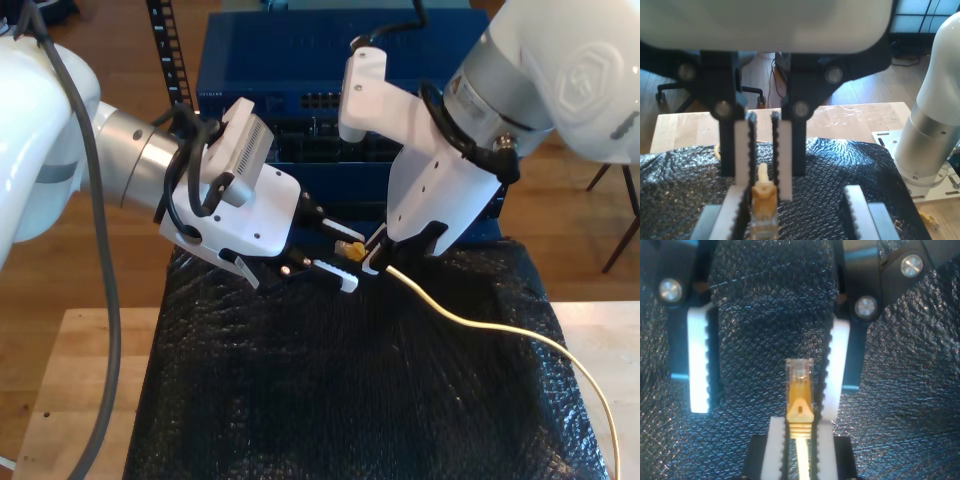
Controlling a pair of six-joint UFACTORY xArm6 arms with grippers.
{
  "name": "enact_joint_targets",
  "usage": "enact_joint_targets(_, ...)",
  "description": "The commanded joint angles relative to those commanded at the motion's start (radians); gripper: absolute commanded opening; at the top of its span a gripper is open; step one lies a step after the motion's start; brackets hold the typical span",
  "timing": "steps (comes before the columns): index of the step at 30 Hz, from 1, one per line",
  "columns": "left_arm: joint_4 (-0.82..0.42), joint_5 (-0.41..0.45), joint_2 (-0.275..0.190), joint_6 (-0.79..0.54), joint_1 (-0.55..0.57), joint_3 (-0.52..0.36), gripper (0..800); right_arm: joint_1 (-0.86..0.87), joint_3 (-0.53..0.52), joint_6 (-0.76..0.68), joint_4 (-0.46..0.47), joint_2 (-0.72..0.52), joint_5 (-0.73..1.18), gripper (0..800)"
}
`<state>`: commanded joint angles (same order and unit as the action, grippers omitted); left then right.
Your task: Grab the cable and plug it in
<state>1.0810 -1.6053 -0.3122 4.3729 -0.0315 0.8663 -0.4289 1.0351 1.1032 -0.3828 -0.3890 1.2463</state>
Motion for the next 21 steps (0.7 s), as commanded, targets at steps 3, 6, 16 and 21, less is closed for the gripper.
enact_joint_targets(3,0.0,0.009,-0.005,0.0,0.0,-0.006,384,0.002,-0.002,0.0,0.0,0.0,0.002,4)
enact_joint_targets(6,0.0,0.011,-0.006,0.0,0.0,-0.008,368,0.0,-0.002,0.0,0.0,0.0,0.002,4)
enact_joint_targets(16,0.002,0.023,-0.011,0.0,0.0,-0.012,354,0.002,-0.002,0.0,-0.002,0.0,0.003,4)
enact_joint_targets(21,0.002,0.025,-0.011,0.0,0.0,-0.012,336,0.002,-0.005,0.0,-0.003,0.0,0.003,4)
